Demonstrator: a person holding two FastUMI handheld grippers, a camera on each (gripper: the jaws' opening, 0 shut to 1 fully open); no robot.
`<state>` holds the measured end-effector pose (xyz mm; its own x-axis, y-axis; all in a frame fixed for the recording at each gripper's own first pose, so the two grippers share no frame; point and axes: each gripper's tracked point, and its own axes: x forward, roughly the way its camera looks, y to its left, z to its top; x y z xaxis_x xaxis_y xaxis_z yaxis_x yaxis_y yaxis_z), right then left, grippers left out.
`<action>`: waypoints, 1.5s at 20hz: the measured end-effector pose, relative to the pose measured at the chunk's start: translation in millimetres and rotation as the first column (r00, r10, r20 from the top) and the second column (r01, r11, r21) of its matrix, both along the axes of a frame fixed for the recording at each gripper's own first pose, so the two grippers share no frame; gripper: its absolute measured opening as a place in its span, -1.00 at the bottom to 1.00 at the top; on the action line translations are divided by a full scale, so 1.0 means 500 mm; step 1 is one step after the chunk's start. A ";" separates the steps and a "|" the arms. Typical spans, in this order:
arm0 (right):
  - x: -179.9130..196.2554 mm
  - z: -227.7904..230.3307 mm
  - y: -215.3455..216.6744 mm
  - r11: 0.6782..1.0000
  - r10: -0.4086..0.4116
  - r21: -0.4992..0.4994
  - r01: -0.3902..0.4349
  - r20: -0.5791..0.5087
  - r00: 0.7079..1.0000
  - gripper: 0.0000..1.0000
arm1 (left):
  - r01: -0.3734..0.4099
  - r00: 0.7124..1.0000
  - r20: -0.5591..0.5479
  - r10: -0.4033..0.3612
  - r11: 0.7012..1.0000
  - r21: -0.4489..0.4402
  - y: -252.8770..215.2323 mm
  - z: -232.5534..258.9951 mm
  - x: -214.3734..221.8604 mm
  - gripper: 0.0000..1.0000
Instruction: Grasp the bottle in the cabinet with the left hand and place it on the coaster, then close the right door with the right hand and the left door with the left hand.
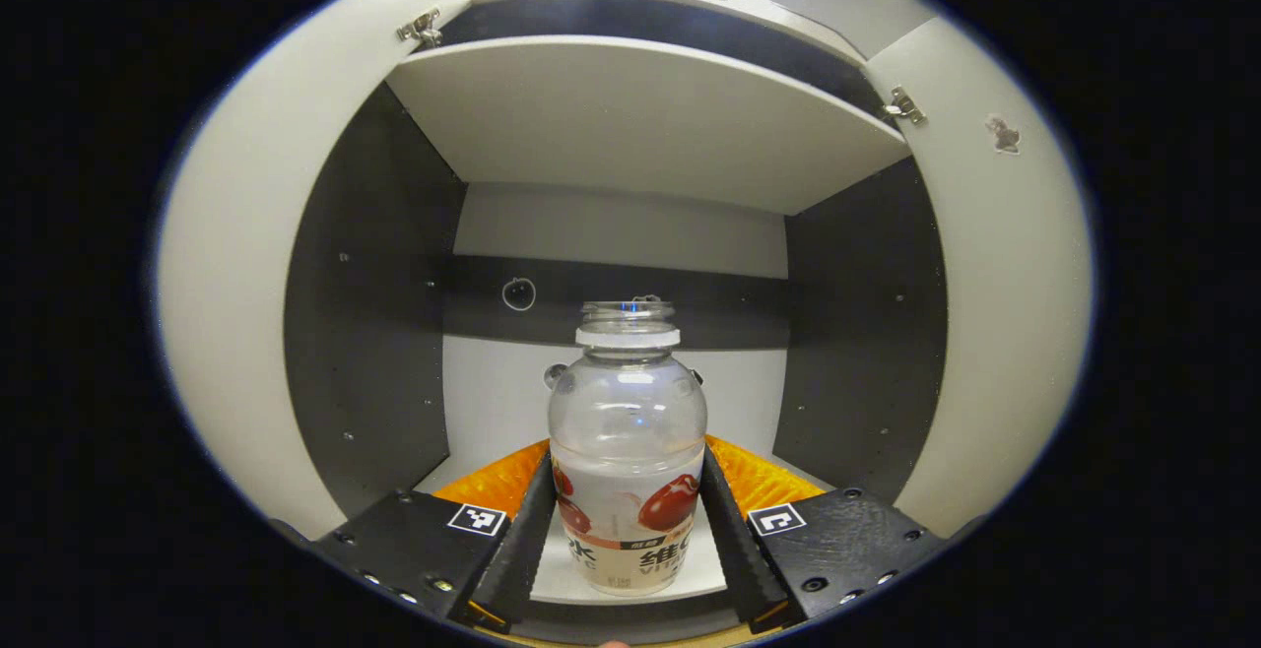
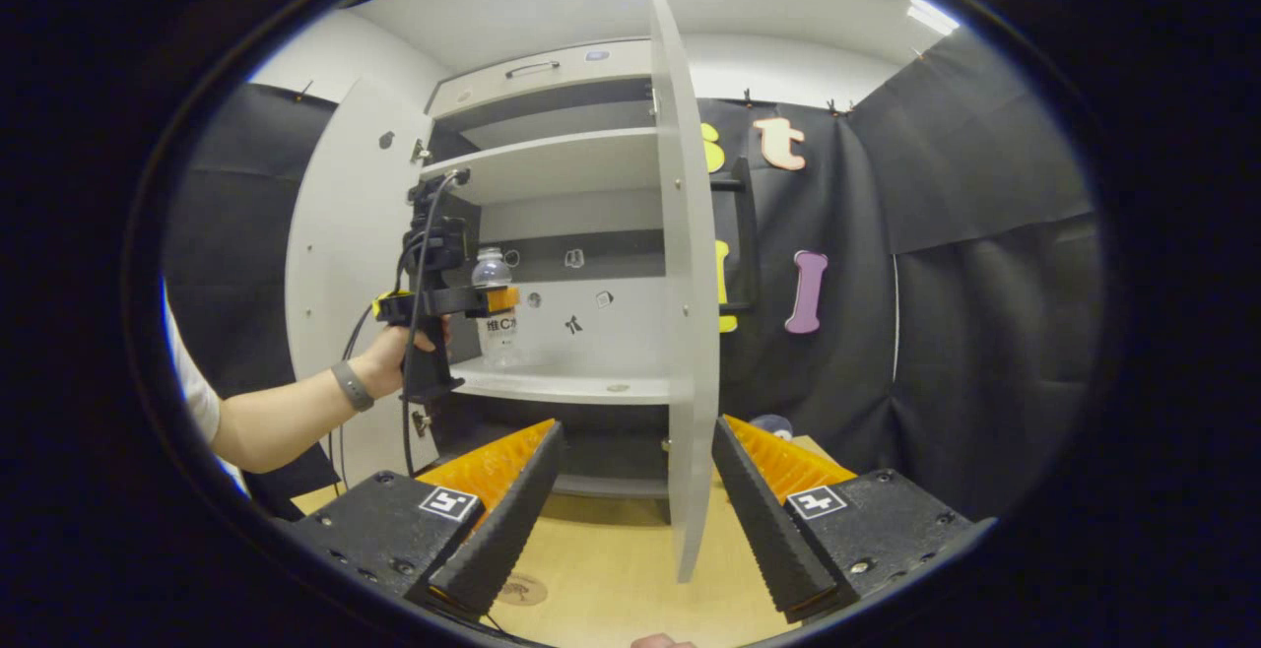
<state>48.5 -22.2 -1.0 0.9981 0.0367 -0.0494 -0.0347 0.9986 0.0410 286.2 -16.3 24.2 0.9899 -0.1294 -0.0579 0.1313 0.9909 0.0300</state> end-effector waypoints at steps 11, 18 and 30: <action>-0.043 0.053 0.039 0.999 0.046 -0.003 -0.046 0.074 0.996 0.98 | -0.090 0.996 0.018 0.089 0.995 0.046 -0.012 -0.213 -0.340 0.48; -0.059 0.056 0.064 0.999 0.054 0.000 -0.054 0.054 0.997 0.98 | -0.157 0.984 -0.066 0.165 0.982 0.106 -0.044 -0.457 -0.434 0.48; -0.084 0.058 0.095 0.990 0.118 -0.082 -0.115 0.034 0.992 0.97 | -0.164 0.981 -0.073 0.178 0.972 0.166 -0.078 -0.610 -0.492 0.49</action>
<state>6.7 25.4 28.0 0.9885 0.1501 -0.0183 -0.1508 0.9876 -0.0425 40.1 -55.2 -281.0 0.9868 0.0594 -0.1505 -0.0311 0.9824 0.1842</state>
